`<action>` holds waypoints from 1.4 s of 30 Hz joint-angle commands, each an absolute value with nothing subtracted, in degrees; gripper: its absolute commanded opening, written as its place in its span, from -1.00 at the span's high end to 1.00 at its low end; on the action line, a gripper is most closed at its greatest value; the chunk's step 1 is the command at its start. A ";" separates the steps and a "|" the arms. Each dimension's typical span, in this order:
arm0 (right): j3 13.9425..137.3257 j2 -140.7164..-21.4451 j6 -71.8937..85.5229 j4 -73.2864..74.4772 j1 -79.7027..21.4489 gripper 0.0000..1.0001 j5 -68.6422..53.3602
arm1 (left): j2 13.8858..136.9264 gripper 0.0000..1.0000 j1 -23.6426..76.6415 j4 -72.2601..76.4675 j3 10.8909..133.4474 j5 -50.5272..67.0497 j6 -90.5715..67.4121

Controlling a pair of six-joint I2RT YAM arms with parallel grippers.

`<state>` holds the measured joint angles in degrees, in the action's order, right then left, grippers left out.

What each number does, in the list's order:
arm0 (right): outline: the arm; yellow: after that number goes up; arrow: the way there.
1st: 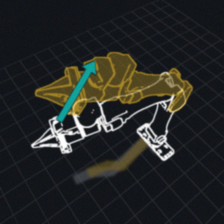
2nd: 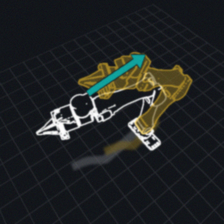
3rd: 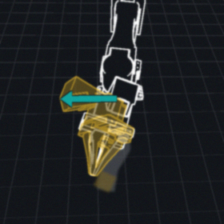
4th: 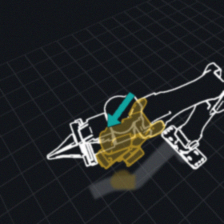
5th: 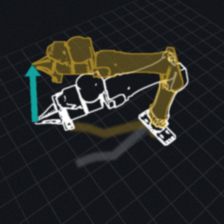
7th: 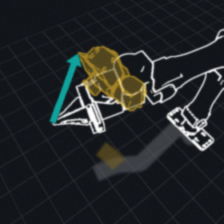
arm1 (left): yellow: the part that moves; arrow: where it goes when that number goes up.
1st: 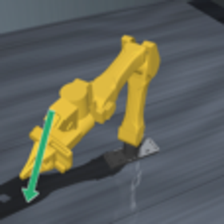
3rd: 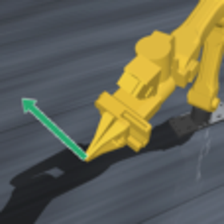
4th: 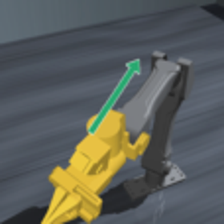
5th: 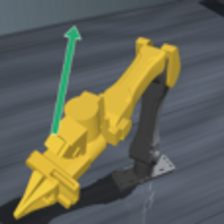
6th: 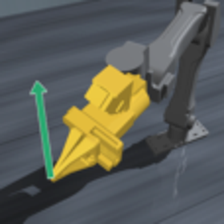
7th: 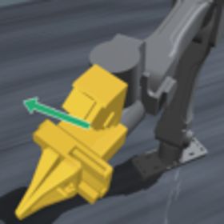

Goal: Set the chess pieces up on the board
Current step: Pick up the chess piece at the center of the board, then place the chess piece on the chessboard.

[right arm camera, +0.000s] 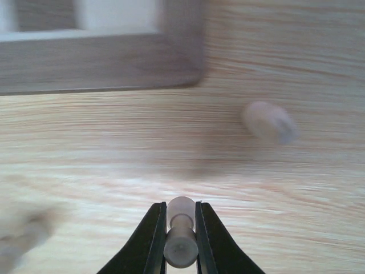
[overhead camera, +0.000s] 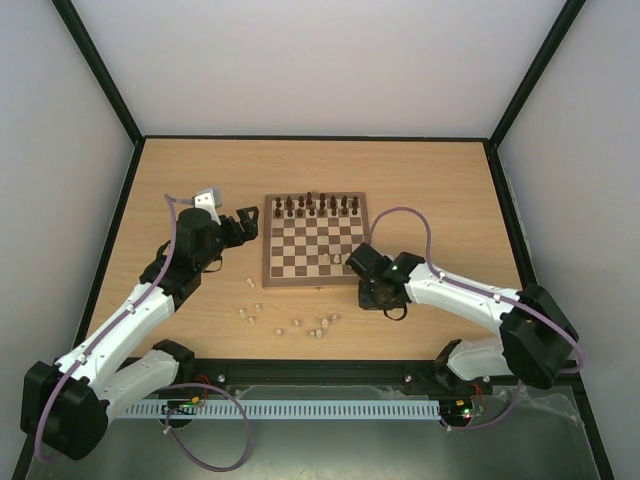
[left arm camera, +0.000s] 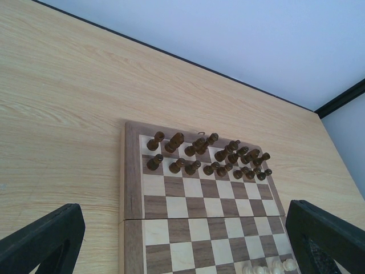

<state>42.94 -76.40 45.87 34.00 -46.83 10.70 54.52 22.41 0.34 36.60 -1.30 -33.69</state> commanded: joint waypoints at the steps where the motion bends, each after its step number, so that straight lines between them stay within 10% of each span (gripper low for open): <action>1: 49.56 -74.58 46.46 39.24 -49.66 0.85 8.92 | 54.62 -0.99 21.89 0.20 37.23 -1.42 -33.74; 42: 64.53 -97.09 31.07 34.24 -38.41 0.79 11.12 | 54.81 -0.99 21.24 0.09 37.14 -1.85 -33.49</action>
